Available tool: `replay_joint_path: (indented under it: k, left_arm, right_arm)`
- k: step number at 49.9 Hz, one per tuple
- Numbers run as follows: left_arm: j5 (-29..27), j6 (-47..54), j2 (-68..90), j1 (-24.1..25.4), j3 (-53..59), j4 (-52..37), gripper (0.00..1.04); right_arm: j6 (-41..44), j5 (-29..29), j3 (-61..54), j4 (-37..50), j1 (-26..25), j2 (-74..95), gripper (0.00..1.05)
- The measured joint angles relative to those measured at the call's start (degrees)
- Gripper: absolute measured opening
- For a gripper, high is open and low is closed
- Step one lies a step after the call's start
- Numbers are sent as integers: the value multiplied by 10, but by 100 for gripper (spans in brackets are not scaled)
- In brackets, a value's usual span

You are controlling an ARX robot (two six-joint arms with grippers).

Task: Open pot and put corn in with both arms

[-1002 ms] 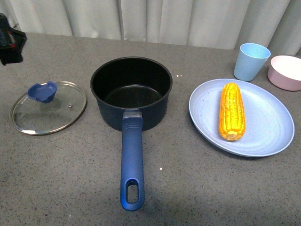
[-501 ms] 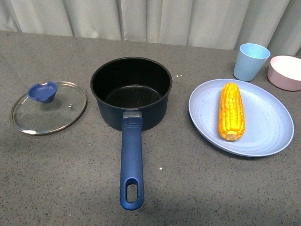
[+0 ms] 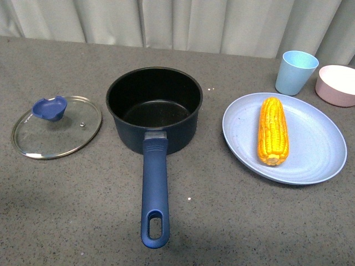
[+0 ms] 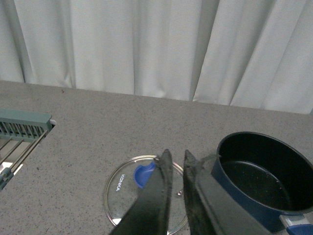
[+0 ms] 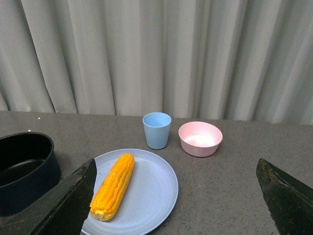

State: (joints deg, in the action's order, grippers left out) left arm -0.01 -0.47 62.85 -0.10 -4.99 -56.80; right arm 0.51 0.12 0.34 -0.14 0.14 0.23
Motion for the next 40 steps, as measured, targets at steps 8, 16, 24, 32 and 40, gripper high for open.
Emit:
replay_joint_path:
  k: [8,16,24,32,40]
  left_arm:
    - [0,1,-82,0,21,58,4]
    - [0,1,-142,0,33,106,4]
    - [0,1,-222,0,38,175,4]
    - [0,1,-288,0,39,233,4]
    - [0,1,-355,0,39,295,4]
  right_arm:
    - [0,0,0,0,0,0,96]
    - [0,0,0,0,0,0,96]
    - [0,0,0,0,0,0,96]
    - [0,0,0,0,0,0,96]
    - [0,0,0,0,0,0,96]
